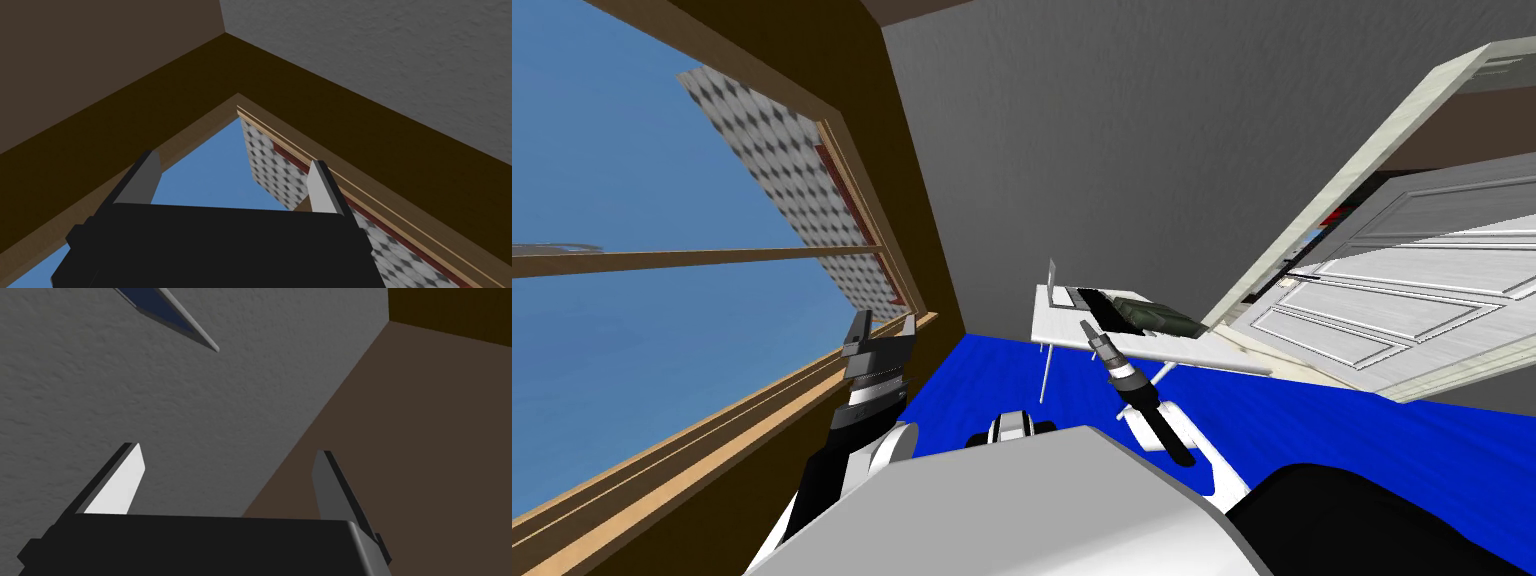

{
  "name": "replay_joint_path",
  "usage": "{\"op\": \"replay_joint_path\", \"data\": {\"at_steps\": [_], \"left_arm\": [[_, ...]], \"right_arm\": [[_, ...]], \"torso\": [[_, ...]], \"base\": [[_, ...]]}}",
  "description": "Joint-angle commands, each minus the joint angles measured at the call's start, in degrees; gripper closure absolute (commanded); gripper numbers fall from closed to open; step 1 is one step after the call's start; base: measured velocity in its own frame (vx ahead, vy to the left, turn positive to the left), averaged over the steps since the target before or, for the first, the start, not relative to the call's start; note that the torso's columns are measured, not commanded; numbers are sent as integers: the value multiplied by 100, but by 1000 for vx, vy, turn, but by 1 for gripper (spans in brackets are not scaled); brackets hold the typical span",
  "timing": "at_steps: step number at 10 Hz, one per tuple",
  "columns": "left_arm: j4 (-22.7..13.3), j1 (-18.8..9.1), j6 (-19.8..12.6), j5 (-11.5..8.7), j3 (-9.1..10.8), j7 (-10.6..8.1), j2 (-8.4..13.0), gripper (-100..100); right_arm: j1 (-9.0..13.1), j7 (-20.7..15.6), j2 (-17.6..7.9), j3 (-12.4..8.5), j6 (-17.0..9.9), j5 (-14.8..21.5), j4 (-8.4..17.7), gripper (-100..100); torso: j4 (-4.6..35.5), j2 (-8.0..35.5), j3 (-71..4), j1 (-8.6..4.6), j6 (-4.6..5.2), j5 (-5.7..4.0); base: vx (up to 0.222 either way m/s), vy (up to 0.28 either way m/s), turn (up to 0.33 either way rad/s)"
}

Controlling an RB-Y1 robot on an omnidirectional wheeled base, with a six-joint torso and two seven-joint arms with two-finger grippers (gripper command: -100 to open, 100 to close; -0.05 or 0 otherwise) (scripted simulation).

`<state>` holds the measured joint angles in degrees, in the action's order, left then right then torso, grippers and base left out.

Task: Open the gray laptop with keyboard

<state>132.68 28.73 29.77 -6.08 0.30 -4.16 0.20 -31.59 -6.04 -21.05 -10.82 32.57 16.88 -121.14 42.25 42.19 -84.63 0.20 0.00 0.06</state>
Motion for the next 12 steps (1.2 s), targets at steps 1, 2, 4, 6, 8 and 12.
{"op": "replay_joint_path", "data": {"at_steps": [1, 2, 4, 6, 8, 12], "left_arm": [[0, -1, 0, 0, 0, 0, 0, 0], [0, -1, 0, 0, 0, 0, 0, 0], [0, 0, 0, 0, 0, 0, 0, 0], [0, 0, 0, 0, 0, 0, 0, 0], [0, 0, 0, 0, 0, 0, 0, 0], [0, 1, 0, 0, 1, 0, 1, 0]], "right_arm": [[4, -217, -211, -115, -99, 382, 123, -100], [-7, -341, -344, -190, -152, 564, 199, -100], [-18, -583, -625, -341, -269, 913, 367, -100], [-11, -815, -919, -489, -405, 1256, 558, -100], [15, -1035, -1218, -633, -558, 1524, 772, -100], [116, -1435, -1809, -899, -907, 1915, 1249, -100]], "torso": [[3, 12, 6, -14, -1, -2], [6, 18, 11, -25, 0, -7], [0, -2, -1, -9, 0, -3], [1, 4, 1, -16, 0, -4], [4, 13, 9, -22, 0, -6], [4, 13, 8, -27, 1, -8]], "base": [[47, 150, -24], [83, 154, -46], [126, 205, -57], [109, 203, -51], [133, 212, -58], [149, 161, -64]]}}
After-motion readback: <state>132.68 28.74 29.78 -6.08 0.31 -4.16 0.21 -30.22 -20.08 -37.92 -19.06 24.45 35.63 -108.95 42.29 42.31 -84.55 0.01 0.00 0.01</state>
